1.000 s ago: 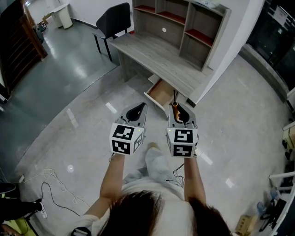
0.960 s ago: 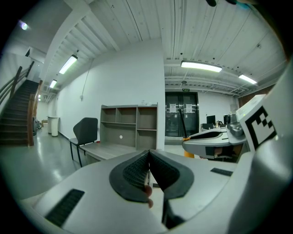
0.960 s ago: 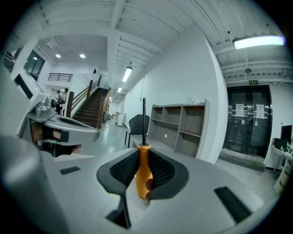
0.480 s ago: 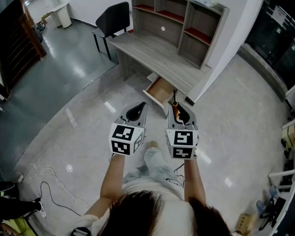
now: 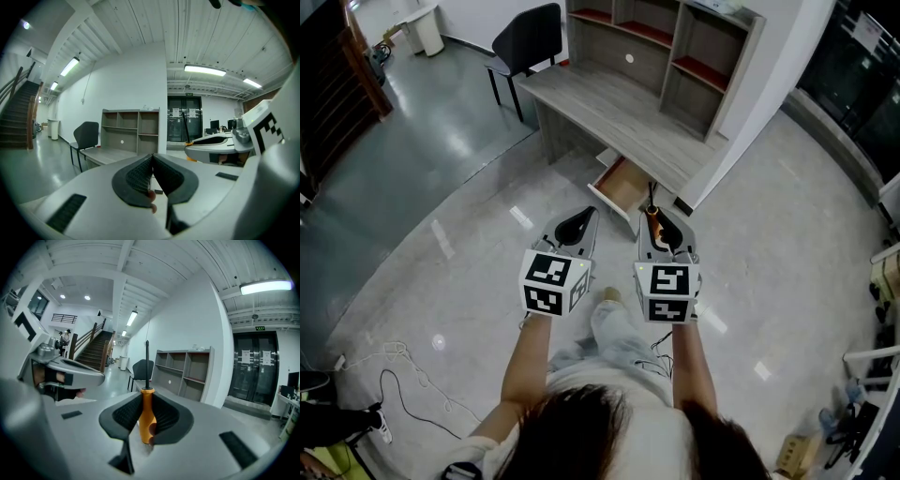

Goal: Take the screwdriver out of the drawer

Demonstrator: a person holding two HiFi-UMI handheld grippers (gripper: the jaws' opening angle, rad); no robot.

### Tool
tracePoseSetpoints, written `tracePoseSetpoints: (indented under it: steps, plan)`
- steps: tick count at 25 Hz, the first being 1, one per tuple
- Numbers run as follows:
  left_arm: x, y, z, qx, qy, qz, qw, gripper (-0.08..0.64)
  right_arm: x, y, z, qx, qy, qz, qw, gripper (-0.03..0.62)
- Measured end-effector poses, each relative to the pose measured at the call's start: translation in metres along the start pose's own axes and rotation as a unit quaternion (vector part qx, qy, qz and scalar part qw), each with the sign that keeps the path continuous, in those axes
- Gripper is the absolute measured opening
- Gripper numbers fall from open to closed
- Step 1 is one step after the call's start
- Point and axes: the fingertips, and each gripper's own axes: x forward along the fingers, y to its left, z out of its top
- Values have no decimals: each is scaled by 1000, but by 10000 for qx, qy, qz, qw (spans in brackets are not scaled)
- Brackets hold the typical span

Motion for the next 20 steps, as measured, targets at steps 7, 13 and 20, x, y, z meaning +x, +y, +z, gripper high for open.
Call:
tracePoseSetpoints:
  steps: [7,13,20]
  plan:
    - [8,2,-1,-13,19,-24,10000,17,7,-4,-1,31,-11,-11,10000,83]
    - [16,7,-3,-85,67,-38,9999,17,14,-7,-1,77,-4,-23,10000,83]
    - [30,12,0,-143,83,-57,9998,17,25,-15,2,97,12,-47,9999,83]
